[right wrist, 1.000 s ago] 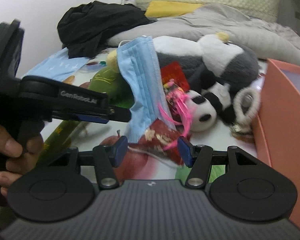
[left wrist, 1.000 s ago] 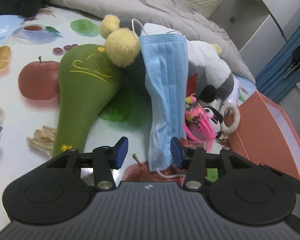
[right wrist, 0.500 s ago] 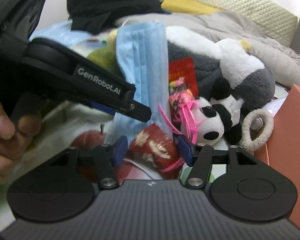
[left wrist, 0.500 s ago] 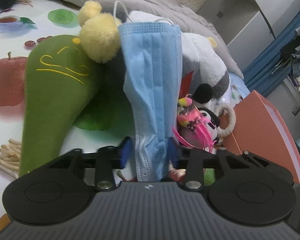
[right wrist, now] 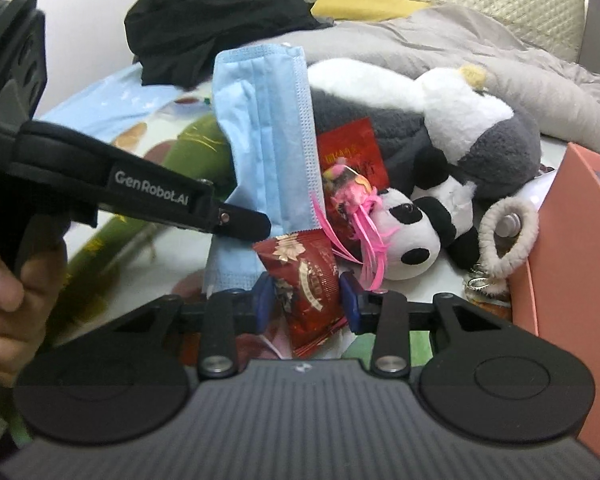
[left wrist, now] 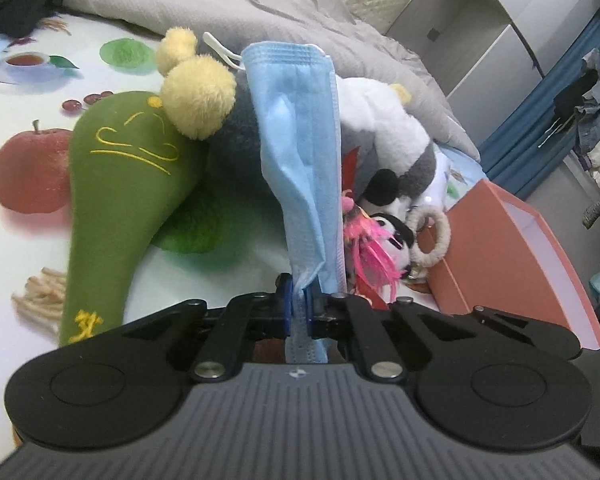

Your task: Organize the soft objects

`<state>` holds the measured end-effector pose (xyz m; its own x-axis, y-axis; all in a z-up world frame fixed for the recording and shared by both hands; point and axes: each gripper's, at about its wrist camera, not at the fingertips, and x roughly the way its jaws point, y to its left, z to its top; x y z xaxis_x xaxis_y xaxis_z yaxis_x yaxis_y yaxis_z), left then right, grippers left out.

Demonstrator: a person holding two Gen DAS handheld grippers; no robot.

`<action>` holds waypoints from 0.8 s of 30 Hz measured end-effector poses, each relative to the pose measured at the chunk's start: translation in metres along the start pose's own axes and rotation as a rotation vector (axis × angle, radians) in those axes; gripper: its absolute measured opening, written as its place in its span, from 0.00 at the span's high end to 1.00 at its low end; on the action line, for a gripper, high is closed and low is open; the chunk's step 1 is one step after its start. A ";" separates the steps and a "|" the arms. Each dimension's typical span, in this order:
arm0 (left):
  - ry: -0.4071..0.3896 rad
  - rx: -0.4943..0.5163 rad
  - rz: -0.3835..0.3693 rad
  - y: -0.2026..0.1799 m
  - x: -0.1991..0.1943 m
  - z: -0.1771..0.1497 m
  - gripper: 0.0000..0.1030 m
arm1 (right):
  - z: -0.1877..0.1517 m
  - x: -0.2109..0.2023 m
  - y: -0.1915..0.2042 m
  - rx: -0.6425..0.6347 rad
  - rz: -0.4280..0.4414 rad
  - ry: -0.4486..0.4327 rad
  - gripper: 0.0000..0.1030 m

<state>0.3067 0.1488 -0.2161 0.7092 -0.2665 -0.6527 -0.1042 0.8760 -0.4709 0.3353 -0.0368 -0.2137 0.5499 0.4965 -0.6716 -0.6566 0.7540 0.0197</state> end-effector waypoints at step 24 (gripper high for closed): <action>0.192 0.000 -0.043 -0.028 -0.082 -0.105 0.93 | -0.066 -0.113 0.008 0.199 -0.080 0.005 0.61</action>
<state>0.1780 0.1041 -0.2119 0.5671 -0.3758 -0.7329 -0.0769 0.8618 -0.5013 0.2339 -0.1153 -0.1865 0.5928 0.4301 -0.6809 -0.4959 0.8611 0.1122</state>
